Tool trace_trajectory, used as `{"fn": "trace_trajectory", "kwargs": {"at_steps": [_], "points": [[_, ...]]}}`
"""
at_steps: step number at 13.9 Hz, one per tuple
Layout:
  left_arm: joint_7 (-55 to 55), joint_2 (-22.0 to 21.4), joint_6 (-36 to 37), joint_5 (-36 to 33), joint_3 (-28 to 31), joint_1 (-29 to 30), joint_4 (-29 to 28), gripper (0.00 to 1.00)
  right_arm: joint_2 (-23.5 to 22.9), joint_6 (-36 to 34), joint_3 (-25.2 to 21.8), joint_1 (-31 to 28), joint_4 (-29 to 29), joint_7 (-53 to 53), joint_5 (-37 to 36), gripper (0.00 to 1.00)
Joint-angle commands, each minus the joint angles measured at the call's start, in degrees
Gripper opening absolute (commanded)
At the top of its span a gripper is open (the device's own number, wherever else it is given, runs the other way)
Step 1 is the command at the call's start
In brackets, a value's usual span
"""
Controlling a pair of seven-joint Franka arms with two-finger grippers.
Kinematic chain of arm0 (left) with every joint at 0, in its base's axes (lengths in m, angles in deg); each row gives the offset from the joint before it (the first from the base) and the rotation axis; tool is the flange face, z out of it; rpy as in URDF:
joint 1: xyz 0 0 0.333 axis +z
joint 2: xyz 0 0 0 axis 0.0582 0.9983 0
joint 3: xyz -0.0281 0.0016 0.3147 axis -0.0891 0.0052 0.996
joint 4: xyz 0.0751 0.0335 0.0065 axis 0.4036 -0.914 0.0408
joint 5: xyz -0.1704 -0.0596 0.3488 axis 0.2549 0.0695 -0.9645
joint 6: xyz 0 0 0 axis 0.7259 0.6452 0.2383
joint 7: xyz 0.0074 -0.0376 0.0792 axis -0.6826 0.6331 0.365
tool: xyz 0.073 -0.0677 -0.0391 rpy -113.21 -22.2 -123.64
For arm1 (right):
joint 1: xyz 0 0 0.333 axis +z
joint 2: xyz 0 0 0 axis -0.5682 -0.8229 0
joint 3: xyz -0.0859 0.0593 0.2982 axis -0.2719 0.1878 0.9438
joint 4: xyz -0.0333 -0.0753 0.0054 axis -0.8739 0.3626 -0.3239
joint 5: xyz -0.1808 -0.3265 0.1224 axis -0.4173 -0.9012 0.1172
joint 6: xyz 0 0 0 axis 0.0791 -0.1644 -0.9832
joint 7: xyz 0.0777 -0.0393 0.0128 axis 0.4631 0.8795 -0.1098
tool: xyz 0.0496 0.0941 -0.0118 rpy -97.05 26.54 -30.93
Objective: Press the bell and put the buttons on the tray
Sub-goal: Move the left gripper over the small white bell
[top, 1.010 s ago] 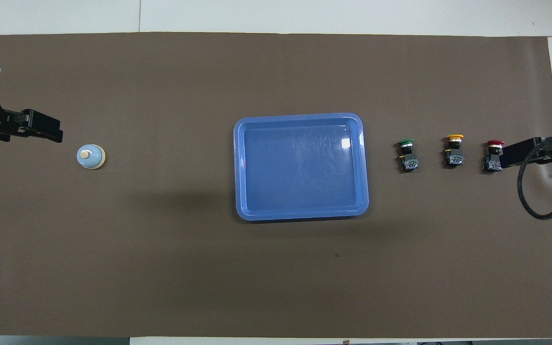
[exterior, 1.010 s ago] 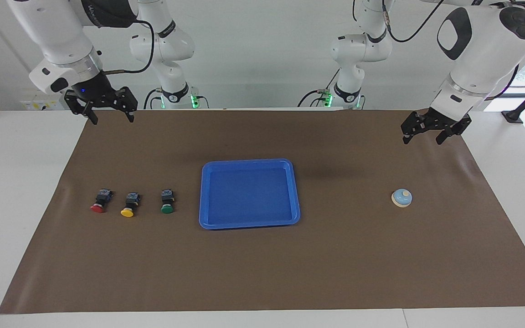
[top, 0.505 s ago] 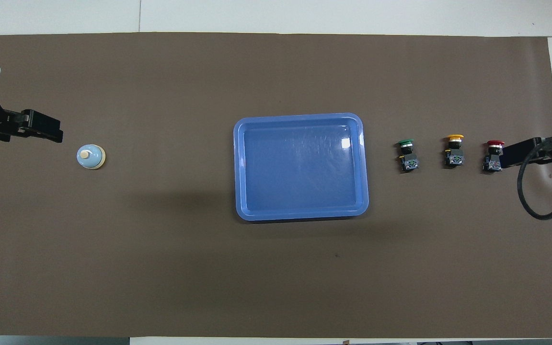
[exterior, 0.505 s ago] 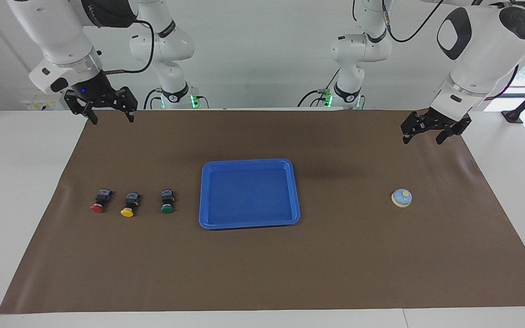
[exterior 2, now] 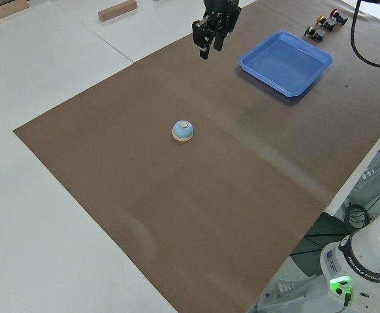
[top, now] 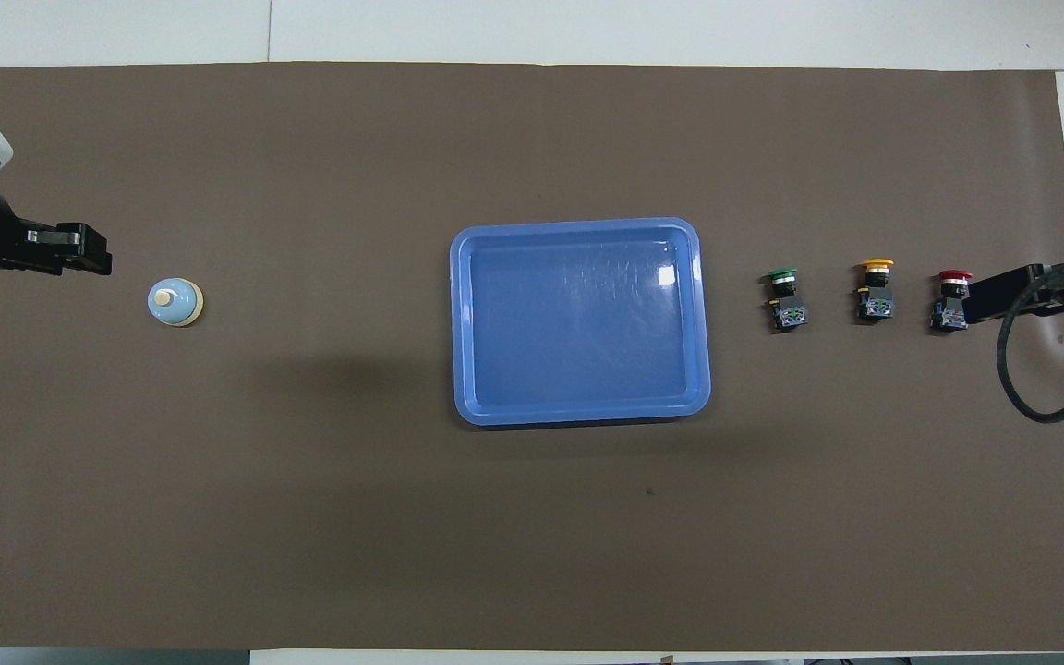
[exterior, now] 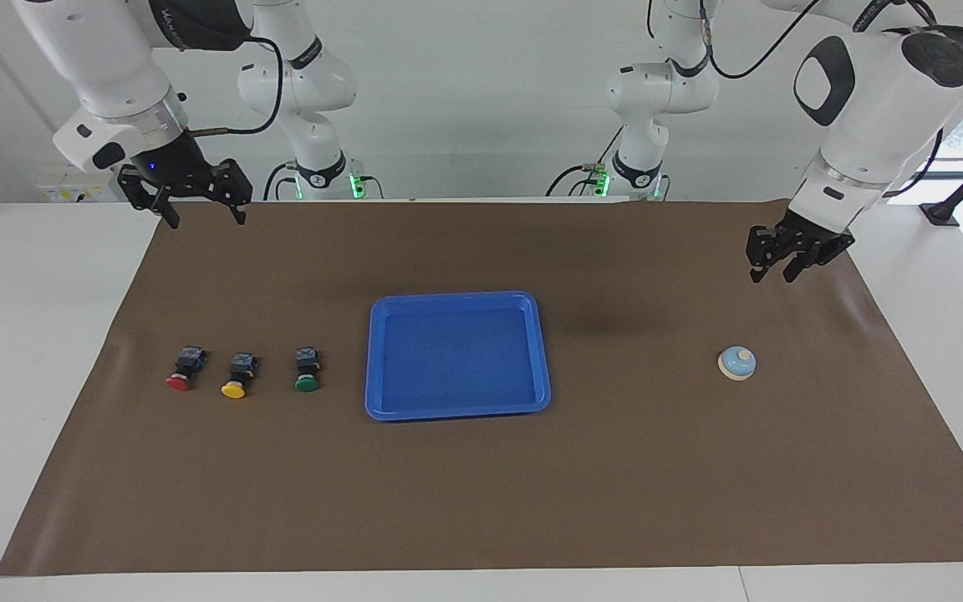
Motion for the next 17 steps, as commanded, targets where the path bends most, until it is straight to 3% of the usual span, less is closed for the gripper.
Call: {"fn": "trace_trajectory", "kwargs": {"at_steps": [1, 4, 11, 17], "points": [[1.05, -2.00, -5.41, -0.58, -0.26, 3.09, -6.61, 0.00, 0.63, -0.85, 0.28, -0.30, -0.20, 0.58, -0.27, 1.00], [-6.84, 0.88, -11.30, -0.58, -0.17, 3.56, -9.87, 0.00, 0.63, -0.85, 0.28, -0.30, -0.20, 0.67, -0.27, 1.00], [-9.85, 9.24, -29.92, -0.58, -0.17, 5.84, -15.85, 0.00, 0.63, -0.85, 0.28, -0.30, -0.20, 0.67, -0.27, 1.00], [-9.86, 11.09, -36.10, -0.58, -0.17, 6.37, -20.76, 0.00, 0.63, -0.85, 0.28, -0.30, -0.20, 0.58, -0.27, 1.00]]}}
